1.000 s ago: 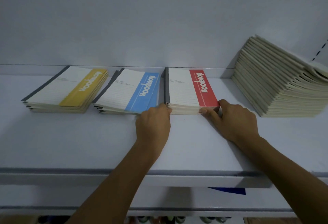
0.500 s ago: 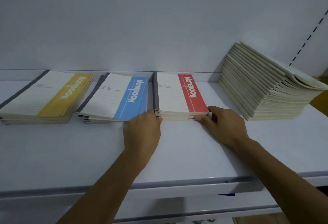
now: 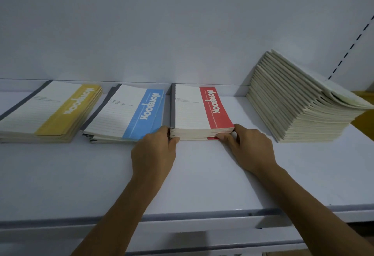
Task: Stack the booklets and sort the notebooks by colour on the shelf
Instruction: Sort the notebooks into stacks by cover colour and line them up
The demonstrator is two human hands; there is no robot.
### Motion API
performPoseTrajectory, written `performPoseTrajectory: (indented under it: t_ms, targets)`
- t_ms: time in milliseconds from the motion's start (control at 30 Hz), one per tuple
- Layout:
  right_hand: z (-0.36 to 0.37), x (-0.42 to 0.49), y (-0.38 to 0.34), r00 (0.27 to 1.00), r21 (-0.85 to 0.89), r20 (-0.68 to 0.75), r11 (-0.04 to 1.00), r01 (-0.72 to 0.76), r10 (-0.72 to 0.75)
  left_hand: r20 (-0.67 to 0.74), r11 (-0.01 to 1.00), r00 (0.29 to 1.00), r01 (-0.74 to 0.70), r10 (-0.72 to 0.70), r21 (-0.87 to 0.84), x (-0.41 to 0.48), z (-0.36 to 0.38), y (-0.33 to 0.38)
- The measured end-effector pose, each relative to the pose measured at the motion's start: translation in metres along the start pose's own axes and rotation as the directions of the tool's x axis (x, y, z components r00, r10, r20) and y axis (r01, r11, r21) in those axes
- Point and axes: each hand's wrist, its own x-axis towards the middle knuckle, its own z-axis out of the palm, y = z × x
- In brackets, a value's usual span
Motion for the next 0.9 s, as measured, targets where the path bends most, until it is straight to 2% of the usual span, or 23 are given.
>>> performPoseTrajectory:
  t_ms: [167, 267, 333, 467, 567, 633, 700, 833, 900]
  targets:
    - [0.0, 0.001, 0.001, 0.996, 0.065, 0.079, 0.997, -0.052, 0.047, 0.04, 0.994, 0.999, -0.027, 0.023, 0.11, -0.004, -0.001, 0.003]
    - [-0.002, 0.002, -0.001, 0.998, 0.019, 0.052, 0.999, -0.037, 0.036, 0.045, 0.979, 0.999, 0.0, -0.009, 0.204, -0.001, -0.003, 0.007]
    - [-0.003, 0.003, -0.003, 0.995, -0.01, 0.098, 0.999, -0.031, 0.031, 0.063, 0.965, 0.996, 0.037, -0.055, 0.259, 0.0, -0.005, 0.01]
    - [-0.016, 0.0, -0.009, 0.971, 0.047, 0.222, 0.994, -0.099, 0.086, 0.136, 0.978, 0.986, 0.067, -0.096, 0.199, -0.006, -0.017, 0.022]
    - [-0.026, -0.011, -0.016, 0.972, 0.167, 0.167, 0.967, -0.191, 0.163, 0.159, 0.995, 0.985, 0.047, -0.061, 0.09, -0.015, -0.029, 0.023]
    - [-0.029, -0.026, -0.023, 0.99, 0.162, 0.06, 0.978, -0.133, 0.125, 0.158, 0.999, 0.987, 0.005, -0.013, 0.053, -0.026, -0.038, 0.014]
    - [-0.028, -0.04, -0.038, 1.0, 0.14, 0.012, 0.99, -0.019, 0.018, 0.139, 0.997, 0.99, -0.032, 0.023, 0.064, -0.038, -0.047, -0.003]
    - [-0.019, -0.036, -0.088, 0.993, 0.091, -0.038, 0.989, 0.115, -0.112, 0.067, 0.994, 0.998, -0.002, -0.005, 0.107, -0.045, -0.077, -0.042]
    - [-0.007, -0.029, -0.117, 0.989, 0.064, 0.009, 0.988, 0.144, -0.145, 0.026, 0.991, 0.999, 0.025, -0.029, 0.13, -0.042, -0.093, -0.065]
